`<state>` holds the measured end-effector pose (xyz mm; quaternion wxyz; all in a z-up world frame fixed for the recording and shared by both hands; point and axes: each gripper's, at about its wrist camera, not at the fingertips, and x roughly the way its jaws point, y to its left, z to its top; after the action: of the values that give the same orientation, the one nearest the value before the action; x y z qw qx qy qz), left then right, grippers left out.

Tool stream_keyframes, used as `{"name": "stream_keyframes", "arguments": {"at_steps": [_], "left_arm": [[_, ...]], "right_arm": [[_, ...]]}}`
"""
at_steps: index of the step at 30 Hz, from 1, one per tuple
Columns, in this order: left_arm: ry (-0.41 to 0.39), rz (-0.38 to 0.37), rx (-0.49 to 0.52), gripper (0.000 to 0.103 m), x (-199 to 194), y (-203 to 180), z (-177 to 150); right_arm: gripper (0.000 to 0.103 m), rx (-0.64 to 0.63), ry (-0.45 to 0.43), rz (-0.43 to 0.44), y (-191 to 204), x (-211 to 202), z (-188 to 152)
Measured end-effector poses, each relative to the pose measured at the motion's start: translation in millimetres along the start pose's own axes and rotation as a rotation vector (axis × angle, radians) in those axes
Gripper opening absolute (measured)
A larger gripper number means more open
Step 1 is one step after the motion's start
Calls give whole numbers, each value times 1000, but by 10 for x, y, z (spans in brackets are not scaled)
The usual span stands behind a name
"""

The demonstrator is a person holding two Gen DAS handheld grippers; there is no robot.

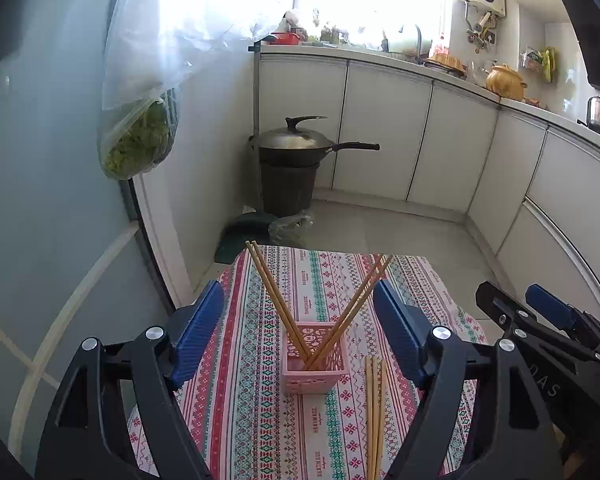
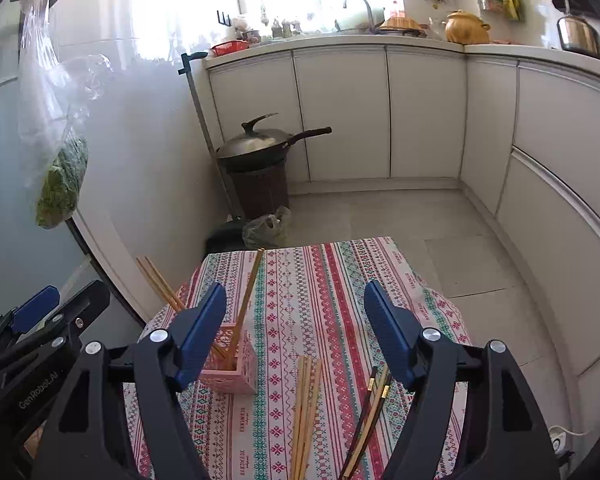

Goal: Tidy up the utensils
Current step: 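Open the left tool into the basket while the right tool releases its chopstick, then withdraw both open tools and move toward the remaining chopsticks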

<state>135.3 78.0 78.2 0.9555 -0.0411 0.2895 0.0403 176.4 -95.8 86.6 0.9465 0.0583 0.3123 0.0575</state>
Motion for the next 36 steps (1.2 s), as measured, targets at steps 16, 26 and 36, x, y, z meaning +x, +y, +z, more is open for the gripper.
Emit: {"name": "stream_keyframes", "arguments": {"at_steps": [16, 26, 36], "left_arm": [[34, 3, 33, 90, -3, -185, -378], [70, 0, 54, 96, 25, -282, -534], [138, -11, 109, 96, 163, -461, -750]], "right_arm": [[88, -4, 62, -147, -336, 1, -421], [91, 15, 92, -198, -544, -26, -594], [94, 27, 145, -216, -755, -5, -759]]}}
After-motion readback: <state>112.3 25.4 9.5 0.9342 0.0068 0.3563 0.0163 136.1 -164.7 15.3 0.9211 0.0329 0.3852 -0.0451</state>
